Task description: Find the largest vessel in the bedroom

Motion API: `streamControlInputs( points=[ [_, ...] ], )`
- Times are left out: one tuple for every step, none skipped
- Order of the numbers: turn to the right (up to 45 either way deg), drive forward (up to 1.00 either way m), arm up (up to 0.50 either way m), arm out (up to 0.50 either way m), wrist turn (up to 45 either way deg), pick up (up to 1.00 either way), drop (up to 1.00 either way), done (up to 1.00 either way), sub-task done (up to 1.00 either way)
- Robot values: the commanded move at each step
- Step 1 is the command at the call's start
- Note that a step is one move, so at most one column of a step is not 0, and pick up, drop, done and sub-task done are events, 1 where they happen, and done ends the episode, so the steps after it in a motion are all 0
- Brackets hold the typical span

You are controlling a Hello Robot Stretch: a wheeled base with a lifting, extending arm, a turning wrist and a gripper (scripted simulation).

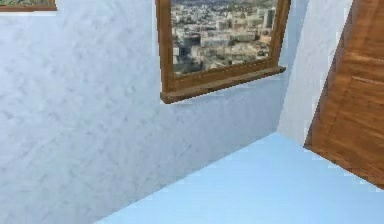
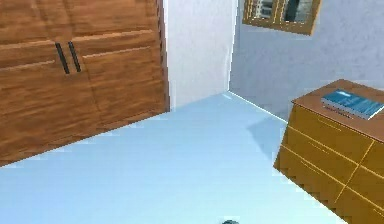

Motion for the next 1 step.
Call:
streamControlInputs(
  points=[
    [0.0, 0.05, 0.00, 0.00, 0.0, 0.00, 0.00, 0.00, 0.00]
  ],
)
